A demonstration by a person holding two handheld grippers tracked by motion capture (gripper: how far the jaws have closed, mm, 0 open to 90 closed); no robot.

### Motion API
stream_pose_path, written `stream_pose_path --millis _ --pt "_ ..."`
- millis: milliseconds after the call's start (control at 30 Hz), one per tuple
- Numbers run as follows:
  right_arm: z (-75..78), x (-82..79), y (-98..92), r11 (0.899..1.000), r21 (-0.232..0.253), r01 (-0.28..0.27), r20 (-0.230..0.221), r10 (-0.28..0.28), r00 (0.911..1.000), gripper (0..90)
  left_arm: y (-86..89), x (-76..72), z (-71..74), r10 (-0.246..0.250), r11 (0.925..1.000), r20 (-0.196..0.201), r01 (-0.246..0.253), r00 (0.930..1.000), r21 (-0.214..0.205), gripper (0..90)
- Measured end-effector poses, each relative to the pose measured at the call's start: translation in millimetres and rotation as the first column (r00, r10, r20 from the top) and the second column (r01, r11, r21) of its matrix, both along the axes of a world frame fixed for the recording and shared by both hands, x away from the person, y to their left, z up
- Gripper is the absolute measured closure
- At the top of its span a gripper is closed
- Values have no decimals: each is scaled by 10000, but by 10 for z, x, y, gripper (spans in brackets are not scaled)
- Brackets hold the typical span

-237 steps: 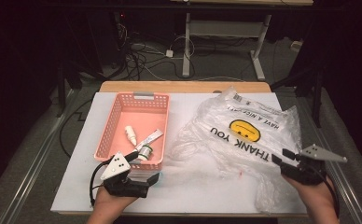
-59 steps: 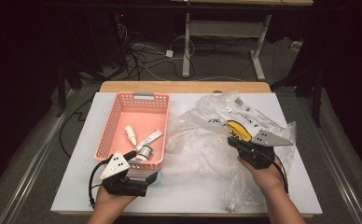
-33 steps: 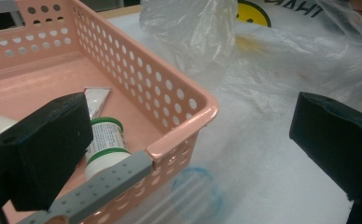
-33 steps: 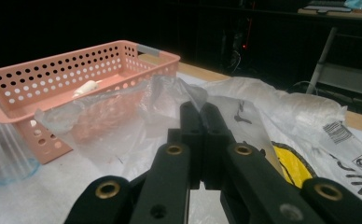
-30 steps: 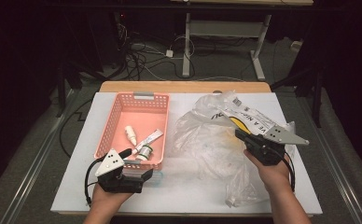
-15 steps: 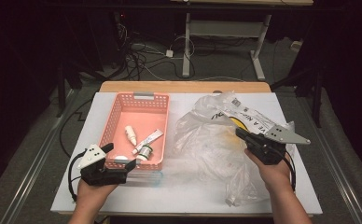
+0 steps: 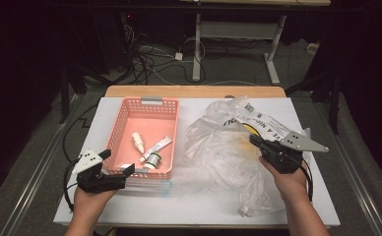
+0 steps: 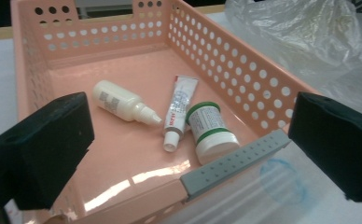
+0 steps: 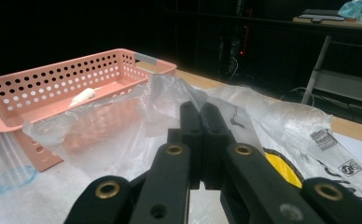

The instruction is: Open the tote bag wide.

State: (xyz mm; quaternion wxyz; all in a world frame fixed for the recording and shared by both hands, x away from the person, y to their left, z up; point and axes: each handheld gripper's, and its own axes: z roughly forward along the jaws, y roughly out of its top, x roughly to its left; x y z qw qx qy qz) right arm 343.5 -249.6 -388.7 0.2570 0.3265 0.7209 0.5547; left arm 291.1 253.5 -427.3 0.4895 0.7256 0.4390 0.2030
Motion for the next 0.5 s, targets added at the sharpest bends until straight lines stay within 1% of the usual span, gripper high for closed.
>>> stream_pose_path --millis 33,200,233,267,300,400,433,467,500 --pt "-1 -1 3 10000 10 -16 -20 16 10000 900 -8 1 2 -158 9999 -34 157 9999 -35 18" --pt "-6 -4 11 10000 -16 -67 -61 66 10000 900 -67 26 43 -326 9994 -67 325 9994 -145 40" --pt "-5 -3 13 10000 -11 -86 -43 86 10000 900 -97 54 84 -394 9989 -85 392 9992 -243 40" --pt "-4 -2 16 9999 -20 -100 -25 100 9999 900 -97 54 84 -394 9989 -85 392 9992 -243 40" --pt "-3 -2 16 9999 -30 -108 -20 108 9999 900 -127 90 126 -442 9987 -93 440 9990 -255 40" --pt "1 -1 8 10000 24 -89 -52 89 9999 900 -158 132 165 -522 9982 -146 517 9985 -291 38" --pt "1 0 4 10000 38 -84 -47 85 10000 900 -196 170 208 -618 9977 -109 614 9980 -297 37" --pt "1 0 4 10000 38 -84 -47 85 10000 900 -196 170 208 -618 9977 -109 614 9980 -297 37" --pt "0 0 0 10000 38 -71 -72 71 9999 900 -225 193 237 -687 9974 -26 686 9976 -231 37"
